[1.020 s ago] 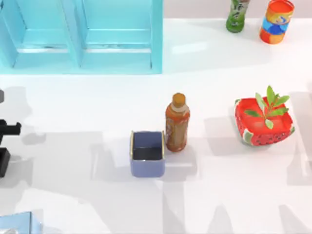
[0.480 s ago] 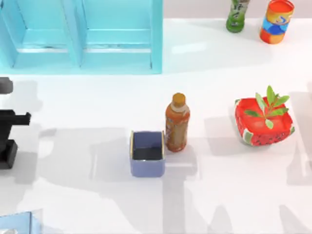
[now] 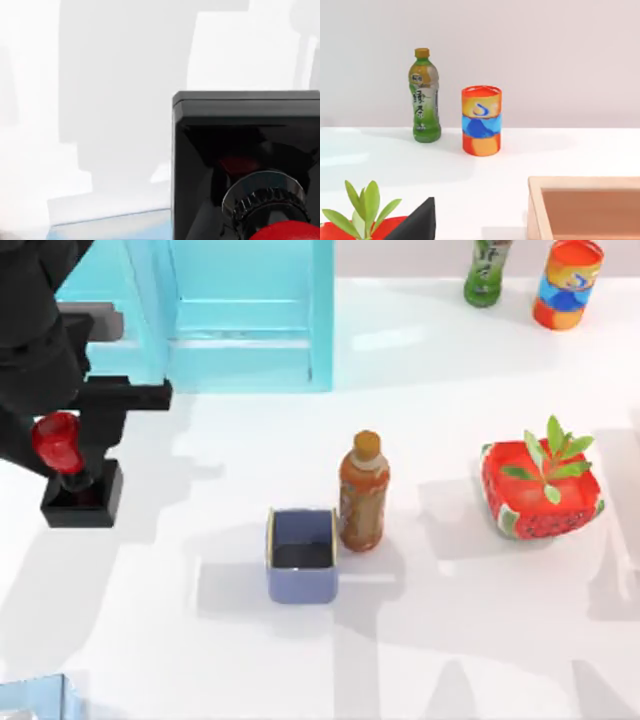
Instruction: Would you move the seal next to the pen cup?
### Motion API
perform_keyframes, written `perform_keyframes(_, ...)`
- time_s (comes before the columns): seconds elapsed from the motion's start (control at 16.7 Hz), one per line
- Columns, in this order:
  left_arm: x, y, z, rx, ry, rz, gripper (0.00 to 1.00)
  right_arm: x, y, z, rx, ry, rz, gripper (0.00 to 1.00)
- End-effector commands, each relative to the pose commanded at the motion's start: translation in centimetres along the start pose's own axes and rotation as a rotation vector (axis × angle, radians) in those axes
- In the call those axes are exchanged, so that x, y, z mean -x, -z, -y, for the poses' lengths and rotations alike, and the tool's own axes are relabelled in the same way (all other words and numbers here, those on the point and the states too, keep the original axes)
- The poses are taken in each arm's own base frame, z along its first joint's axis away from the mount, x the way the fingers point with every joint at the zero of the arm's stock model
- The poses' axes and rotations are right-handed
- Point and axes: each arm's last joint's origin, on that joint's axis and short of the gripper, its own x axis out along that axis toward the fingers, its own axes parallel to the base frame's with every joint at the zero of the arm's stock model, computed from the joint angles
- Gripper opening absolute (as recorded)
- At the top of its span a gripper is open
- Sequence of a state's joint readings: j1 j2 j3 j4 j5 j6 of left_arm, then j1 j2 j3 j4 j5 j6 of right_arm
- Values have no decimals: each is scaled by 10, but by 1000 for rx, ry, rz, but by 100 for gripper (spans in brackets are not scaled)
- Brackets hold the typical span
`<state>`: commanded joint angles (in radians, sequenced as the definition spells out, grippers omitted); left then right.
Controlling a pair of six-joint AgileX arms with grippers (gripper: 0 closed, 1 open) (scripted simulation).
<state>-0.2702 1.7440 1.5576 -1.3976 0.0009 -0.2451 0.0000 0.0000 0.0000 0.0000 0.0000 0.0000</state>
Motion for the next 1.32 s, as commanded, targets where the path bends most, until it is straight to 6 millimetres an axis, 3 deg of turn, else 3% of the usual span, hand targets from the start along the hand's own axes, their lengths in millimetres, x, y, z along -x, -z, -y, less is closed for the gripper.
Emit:
perform_keyframes(0.12, 13, 6, 11, 0, 3, 12, 0, 0, 0, 0, 0, 0, 0, 100)
perform_keyframes(0.42, 12, 5, 12, 1, 3, 10, 0, 0, 0, 0, 0, 0, 0, 100)
perform_keyframes(0.9, -52, -22, 85, 3, 5, 15, 0, 0, 0, 0, 0, 0, 0, 100)
perform_keyframes(1.32, -59, -23, 89, 4, 5, 15, 0, 0, 0, 0, 0, 0, 0, 100)
